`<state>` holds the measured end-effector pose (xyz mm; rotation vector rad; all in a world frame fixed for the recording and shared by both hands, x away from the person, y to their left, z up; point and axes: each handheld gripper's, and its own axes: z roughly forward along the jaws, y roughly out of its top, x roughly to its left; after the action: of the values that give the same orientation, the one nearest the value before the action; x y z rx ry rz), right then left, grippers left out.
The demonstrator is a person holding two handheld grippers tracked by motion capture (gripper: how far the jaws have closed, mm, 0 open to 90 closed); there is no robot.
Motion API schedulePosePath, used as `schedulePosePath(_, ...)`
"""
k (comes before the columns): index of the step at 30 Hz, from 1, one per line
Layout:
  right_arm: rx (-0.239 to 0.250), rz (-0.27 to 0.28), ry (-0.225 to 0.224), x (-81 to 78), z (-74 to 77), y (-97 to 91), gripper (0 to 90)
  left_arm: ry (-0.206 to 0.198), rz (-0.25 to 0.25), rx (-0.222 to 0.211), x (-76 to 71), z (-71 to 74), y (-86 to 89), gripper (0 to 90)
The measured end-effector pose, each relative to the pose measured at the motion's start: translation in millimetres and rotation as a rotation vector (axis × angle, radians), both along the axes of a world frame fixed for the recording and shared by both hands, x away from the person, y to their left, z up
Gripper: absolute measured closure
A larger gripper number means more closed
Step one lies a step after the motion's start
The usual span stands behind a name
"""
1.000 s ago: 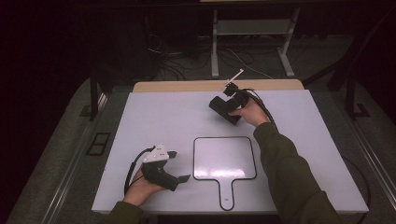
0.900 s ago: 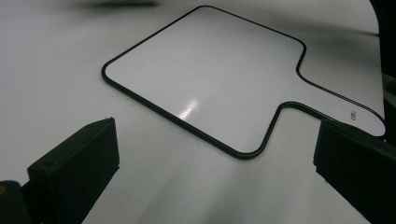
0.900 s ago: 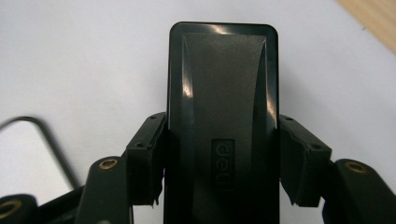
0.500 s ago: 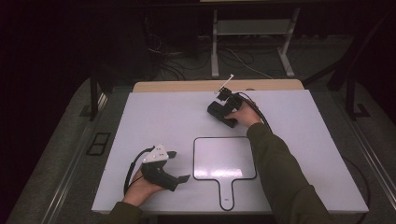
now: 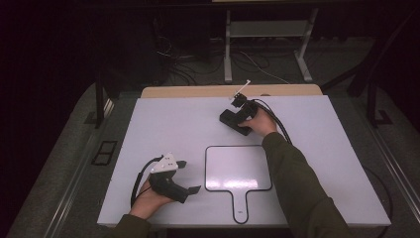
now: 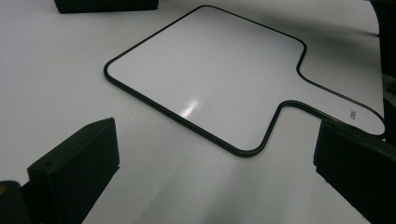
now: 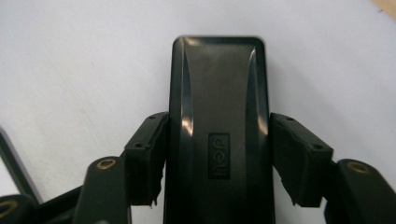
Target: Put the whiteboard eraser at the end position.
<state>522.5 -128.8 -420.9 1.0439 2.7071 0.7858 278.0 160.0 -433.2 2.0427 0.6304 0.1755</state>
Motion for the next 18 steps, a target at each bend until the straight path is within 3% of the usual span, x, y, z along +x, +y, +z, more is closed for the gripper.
schedulePosePath(11,0.093,-0.047,-0.042,-6.0,13.0,-15.0,19.9,0.001,0.001,0.006,0.2,-0.6,0.0,0.0)
schedulePosePath(18,0.135,-0.057,-0.076,-13.4,24.0,-26.0,19.2,0.004,0.006,0.009,0.9,-1.3,-0.4,0.0)
